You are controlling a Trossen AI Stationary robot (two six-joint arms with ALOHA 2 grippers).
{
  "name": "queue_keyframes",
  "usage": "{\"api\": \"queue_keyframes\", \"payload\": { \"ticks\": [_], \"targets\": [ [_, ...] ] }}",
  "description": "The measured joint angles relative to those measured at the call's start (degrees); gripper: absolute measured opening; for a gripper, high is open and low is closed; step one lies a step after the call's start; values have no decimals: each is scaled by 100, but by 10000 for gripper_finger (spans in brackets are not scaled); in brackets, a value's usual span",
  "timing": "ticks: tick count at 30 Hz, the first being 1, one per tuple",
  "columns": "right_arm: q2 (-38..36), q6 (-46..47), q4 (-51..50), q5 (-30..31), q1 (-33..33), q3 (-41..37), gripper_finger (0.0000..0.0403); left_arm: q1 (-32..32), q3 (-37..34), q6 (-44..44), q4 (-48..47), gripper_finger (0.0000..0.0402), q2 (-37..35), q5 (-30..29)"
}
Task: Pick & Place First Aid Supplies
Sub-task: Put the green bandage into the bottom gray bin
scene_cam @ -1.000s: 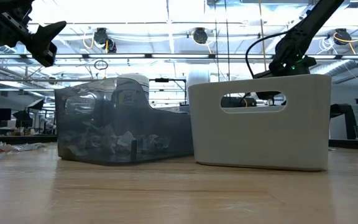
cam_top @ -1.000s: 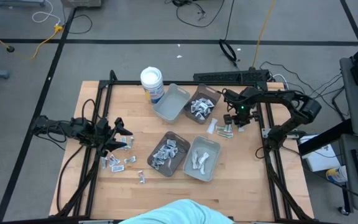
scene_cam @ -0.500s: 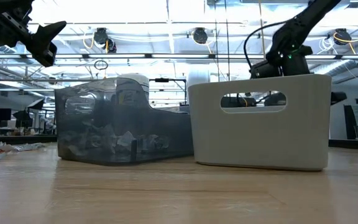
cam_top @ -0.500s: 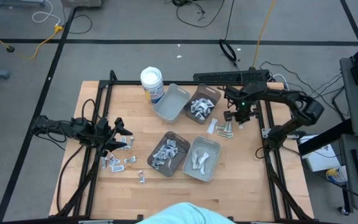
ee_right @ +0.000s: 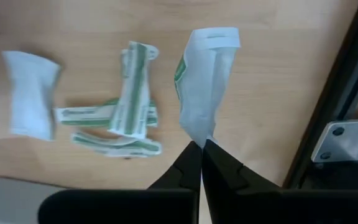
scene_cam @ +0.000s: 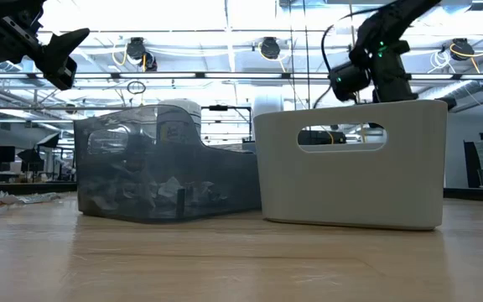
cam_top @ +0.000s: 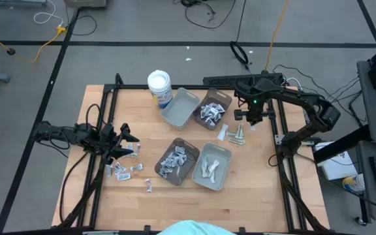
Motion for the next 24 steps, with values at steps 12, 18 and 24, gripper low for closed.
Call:
{"api": "queue_keyframes", "payload": {
  "ticks": [12, 18, 24],
  "targets": [
    [0, 1148, -76, 7, 1494, 814, 0, 0, 0, 0, 2, 267, 0, 0],
    [139, 1976, -56, 14, 2549, 1048, 0, 1, 1, 1, 1, 267, 0, 0],
    [328, 2834, 206, 13, 3456, 1368, 0, 0, 0, 1, 2, 267, 0, -1]
  ]
}}
